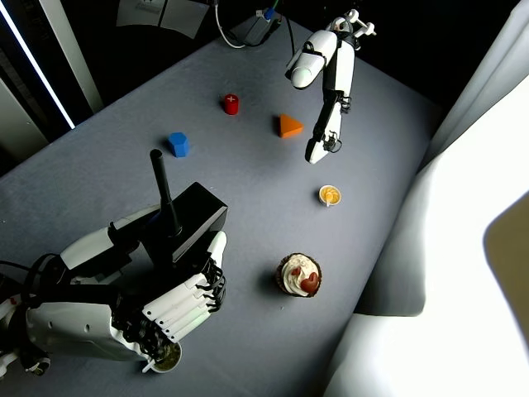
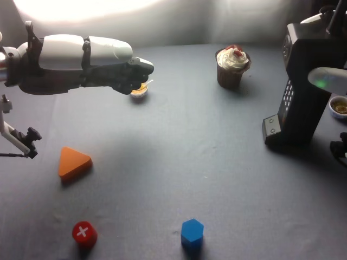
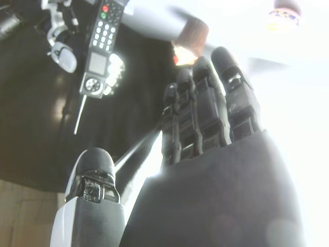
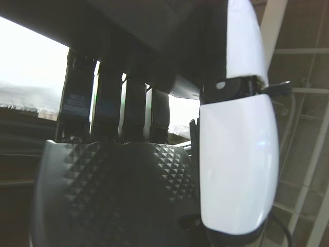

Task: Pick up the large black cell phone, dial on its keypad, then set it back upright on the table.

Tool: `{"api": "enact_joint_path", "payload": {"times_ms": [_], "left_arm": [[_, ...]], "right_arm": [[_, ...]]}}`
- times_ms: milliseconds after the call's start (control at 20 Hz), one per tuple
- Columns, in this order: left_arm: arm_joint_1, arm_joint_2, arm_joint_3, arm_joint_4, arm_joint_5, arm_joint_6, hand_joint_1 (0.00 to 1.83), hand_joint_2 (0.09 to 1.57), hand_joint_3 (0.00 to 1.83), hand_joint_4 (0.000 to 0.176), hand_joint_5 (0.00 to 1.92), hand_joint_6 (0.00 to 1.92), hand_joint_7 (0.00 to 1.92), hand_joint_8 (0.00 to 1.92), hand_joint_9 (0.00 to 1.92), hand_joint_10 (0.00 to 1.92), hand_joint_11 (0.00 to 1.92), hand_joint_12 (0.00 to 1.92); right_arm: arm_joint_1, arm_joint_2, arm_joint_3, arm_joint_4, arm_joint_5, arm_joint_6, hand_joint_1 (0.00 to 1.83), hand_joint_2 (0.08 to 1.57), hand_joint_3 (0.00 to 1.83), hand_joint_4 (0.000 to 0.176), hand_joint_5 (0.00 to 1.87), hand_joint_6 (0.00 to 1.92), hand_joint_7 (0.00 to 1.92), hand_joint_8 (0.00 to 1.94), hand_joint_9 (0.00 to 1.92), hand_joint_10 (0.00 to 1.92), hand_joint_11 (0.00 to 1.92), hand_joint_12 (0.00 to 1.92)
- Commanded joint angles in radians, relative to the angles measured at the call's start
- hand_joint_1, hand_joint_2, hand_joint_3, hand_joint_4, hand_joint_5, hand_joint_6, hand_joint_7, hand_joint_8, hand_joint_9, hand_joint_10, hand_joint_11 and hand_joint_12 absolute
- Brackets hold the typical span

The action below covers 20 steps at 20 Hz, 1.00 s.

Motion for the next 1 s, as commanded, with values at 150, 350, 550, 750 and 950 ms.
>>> {"api": "enact_joint_path", "payload": {"times_ms": [150, 350, 550, 750, 950], "left_arm": [[-0.024, 0.005, 0.002, -0.073, -0.057, -0.004, 0.03, 1.19, 0.0, 0.0, 0.26, 0.0, 0.28, 0.0, 0.27, 0.0, 0.0, 0.65], [-0.024, 0.005, 0.002, -0.073, -0.057, -0.004, 0.04, 1.19, 0.0, 0.0, 0.28, 0.01, 0.3, 0.01, 0.28, 0.01, 0.0, 0.69], [-0.024, 0.005, 0.002, -0.073, -0.057, -0.004, 0.07, 1.18, 0.0, 0.0, 0.29, 0.01, 0.32, 0.01, 0.31, 0.01, 0.0, 0.74], [-0.024, 0.005, 0.001, -0.073, -0.057, -0.004, 0.07, 1.18, 0.0, 0.0, 0.29, 0.01, 0.32, 0.01, 0.31, 0.01, 0.0, 0.74], [-0.024, 0.005, 0.002, -0.076, -0.057, -0.004, 0.06, 1.18, 0.0, 0.0, 0.28, 0.0, 0.31, 0.0, 0.28, 0.0, 0.0, 0.71]], "right_arm": [[0.011, 0.004, 0.004, 0.033, 0.135, 0.018, 1.36, 1.16, 0.0, 0.0, 0.87, 1.12, 0.82, 1.14, 0.85, 1.34, 0.87, 1.26], [0.011, 0.005, -0.015, 0.014, 0.135, 0.009, 1.36, 1.16, 0.0, 0.0, 0.85, 1.15, 0.84, 1.12, 0.86, 1.34, 0.9, 1.23], [0.01, 0.008, -0.023, 0.006, 0.136, 0.008, 1.36, 1.16, 0.0, 0.0, 0.85, 1.15, 0.84, 1.12, 0.86, 1.34, 0.9, 1.25], [0.006, 0.009, -0.024, -0.011, 0.137, 0.008, 1.36, 1.16, 0.0, 0.0, 0.85, 1.15, 0.84, 1.12, 0.86, 1.34, 0.9, 1.25], [0.006, 0.01, -0.024, -0.023, 0.138, 0.008, 1.36, 1.16, 0.0, 0.0, 0.87, 1.1, 0.86, 1.09, 0.88, 1.34, 0.9, 1.26]]}}
